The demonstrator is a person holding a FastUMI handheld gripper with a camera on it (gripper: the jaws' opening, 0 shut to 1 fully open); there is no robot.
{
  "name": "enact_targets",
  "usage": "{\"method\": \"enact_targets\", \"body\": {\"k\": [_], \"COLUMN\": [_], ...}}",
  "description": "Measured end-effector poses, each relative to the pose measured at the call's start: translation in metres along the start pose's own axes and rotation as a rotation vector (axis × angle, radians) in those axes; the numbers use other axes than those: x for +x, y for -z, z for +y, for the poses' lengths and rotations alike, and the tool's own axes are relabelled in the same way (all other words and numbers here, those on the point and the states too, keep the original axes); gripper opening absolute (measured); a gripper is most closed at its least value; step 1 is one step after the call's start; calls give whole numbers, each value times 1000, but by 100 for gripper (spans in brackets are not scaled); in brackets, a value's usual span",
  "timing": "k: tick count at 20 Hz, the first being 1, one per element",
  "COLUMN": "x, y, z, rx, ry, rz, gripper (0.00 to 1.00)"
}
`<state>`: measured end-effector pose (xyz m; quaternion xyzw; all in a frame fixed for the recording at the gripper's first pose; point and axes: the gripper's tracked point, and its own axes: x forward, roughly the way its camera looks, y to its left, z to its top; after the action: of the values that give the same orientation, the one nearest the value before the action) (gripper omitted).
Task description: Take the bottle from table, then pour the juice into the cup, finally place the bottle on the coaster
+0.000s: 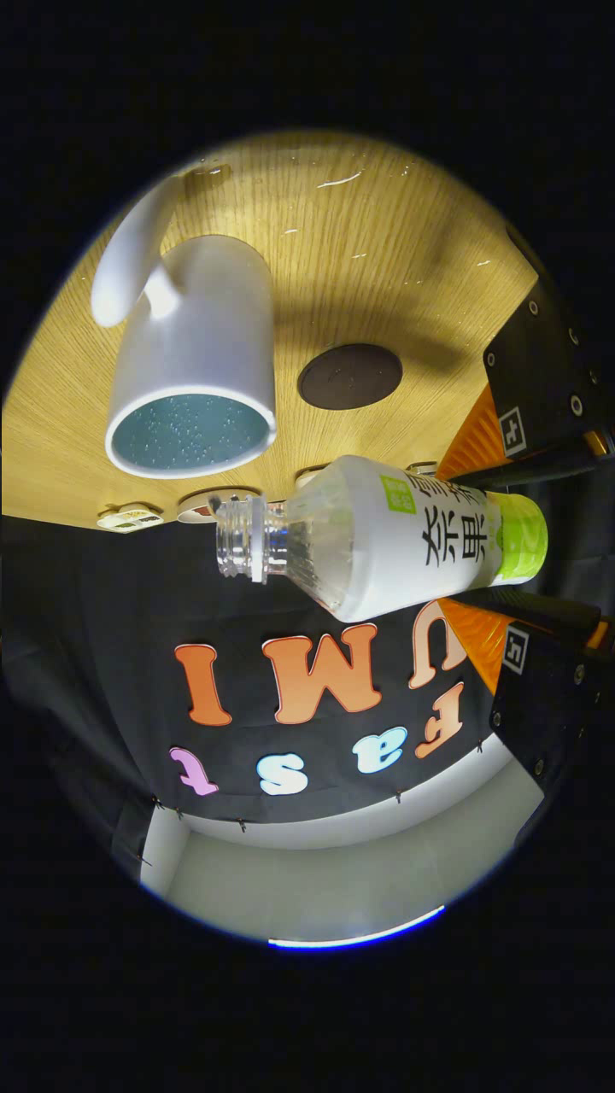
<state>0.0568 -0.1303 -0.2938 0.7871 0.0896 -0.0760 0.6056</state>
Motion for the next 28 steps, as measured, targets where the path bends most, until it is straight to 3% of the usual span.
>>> {"method": "enact_targets", "body": {"k": [28], "x": [-2], "y": [-23], "z": [18], "rx": [111], "ry": [-33], "rz": [-48], "gripper": [57]}}
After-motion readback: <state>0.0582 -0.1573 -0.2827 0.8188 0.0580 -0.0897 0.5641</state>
